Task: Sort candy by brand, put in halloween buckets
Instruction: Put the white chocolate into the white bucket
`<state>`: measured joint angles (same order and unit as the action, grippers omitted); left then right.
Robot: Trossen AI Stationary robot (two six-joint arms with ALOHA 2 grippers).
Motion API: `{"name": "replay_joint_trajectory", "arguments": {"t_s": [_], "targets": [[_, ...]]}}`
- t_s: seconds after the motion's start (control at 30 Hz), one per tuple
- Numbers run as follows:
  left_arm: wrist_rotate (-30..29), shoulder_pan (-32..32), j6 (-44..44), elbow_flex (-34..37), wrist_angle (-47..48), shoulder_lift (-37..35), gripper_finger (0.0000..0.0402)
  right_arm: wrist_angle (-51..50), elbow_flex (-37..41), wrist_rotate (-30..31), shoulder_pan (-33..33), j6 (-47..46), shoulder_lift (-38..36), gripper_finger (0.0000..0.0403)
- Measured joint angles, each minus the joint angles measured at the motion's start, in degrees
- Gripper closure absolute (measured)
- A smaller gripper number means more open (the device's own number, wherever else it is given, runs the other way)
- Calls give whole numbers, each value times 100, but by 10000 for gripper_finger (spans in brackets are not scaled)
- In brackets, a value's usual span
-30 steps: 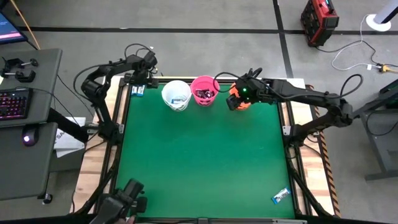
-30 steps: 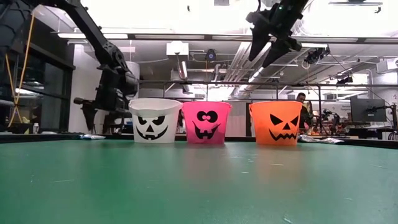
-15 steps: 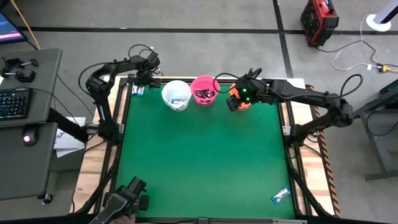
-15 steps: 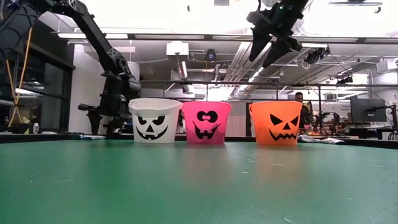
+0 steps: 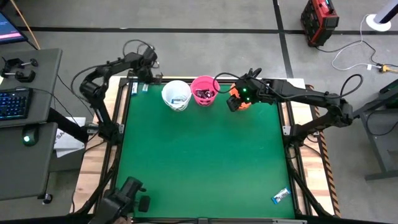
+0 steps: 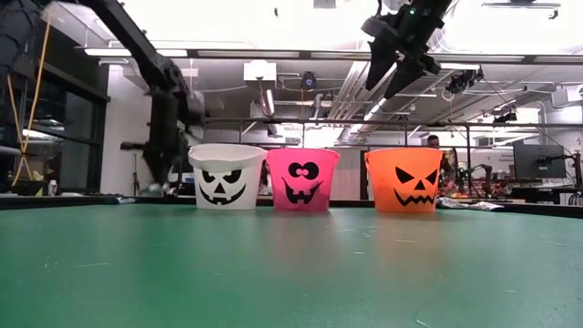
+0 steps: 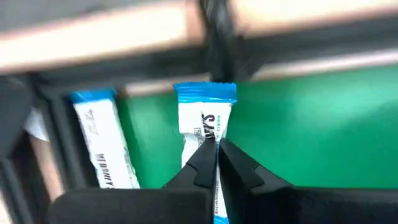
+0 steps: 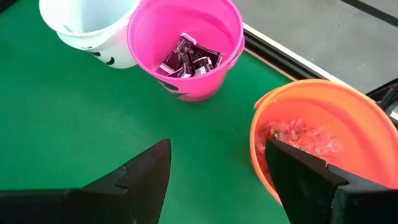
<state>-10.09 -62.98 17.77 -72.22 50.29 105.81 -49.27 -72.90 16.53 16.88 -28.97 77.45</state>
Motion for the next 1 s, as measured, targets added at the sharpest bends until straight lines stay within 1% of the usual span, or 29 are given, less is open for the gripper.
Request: {"name": "replay_joint_trajectory", "arguments": {"t_s": [0.2,0.23,0.3,0.4,0.53,0.63,0.7,0.77,0.83,0.93,1.0], "targets": [[5,138,98,-217,-188,-1115,401,24,0,0,9,202,-2,149],[99,221,110,-225,-319,-1335,401,26,0,0,11,218,-2,149],[469,513,71,-236,-522,-1712,401,23,0,0,42,225,-2,149],[800,1288,86,-234,-565,-2092,401,26,0,2,147,127,-2,149],[796,2594,282,-234,-675,-2309,401,25,0,4,282,54,-2,149],[544,3429,413,-234,-832,-2232,401,26,0,-40,344,77,-2,149],[42,3792,406,-234,-862,-2142,401,26,0,-68,376,77,-2,149],[-407,3885,447,-234,-799,-2040,392,26,0,-70,376,77,-2,149],[-550,3778,449,-230,-713,-1959,373,30,0,-102,378,91,-2,149],[-504,3500,451,-230,-699,-1892,333,52,0,-204,378,96,-2,149],[-242,3358,462,-230,-724,-1865,302,51,0,-217,378,96,-2,149]]}}
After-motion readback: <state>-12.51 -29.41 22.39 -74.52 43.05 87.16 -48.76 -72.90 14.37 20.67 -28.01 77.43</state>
